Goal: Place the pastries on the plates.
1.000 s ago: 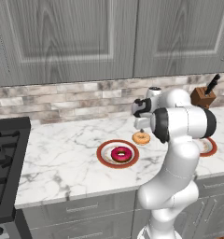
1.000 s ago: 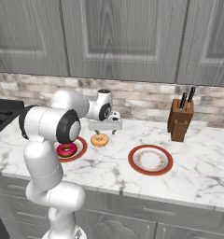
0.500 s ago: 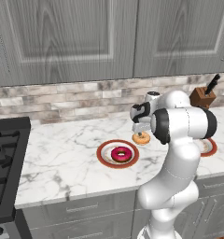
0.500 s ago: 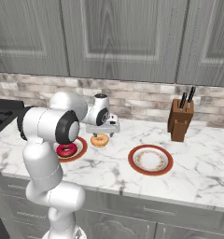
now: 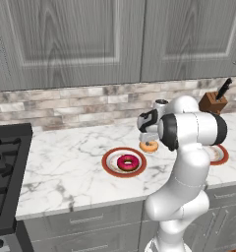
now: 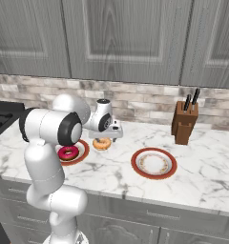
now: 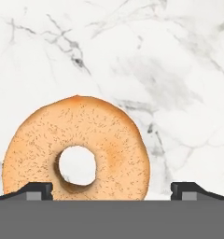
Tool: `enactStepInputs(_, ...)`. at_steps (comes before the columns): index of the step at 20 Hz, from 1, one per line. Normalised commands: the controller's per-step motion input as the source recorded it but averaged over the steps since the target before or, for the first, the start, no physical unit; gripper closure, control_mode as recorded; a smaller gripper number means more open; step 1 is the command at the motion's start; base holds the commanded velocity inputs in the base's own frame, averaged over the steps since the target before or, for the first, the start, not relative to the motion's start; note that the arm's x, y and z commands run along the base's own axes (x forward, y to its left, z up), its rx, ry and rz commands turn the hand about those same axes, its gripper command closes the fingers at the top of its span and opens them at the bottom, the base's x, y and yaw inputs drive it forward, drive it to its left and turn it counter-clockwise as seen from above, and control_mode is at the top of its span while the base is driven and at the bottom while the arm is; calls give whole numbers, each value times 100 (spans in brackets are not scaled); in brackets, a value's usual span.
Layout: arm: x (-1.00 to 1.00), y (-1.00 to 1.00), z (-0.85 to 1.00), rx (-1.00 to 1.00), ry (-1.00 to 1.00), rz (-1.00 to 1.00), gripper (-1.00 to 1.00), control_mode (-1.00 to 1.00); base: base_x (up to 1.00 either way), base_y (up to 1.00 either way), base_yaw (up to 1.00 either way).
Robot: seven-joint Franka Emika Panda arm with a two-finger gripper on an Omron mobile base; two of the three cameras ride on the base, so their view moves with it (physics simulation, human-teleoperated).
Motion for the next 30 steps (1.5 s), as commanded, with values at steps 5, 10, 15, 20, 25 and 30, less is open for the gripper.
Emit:
enactStepInputs(5, 2, -18, 8, 0, -3, -3, -100, -100, 0, 0, 0)
enactStepInputs(10, 5, -4, -1, 0, -2, -1, -100, -100, 0, 0, 0)
enactStepInputs(15, 0, 0, -29, 0, -4, 0, -100, -100, 0, 0, 0)
enactStepInputs(20, 0, 0, -43, 0, -3, 0, -100, -100, 0, 0, 0)
enactStepInputs(25, 0, 0, -37, 0, -4, 0, -100, -100, 0, 0, 0)
enactStepInputs(30, 0, 0, -10, 0, 0, 0, 100, -100, 0, 0, 0)
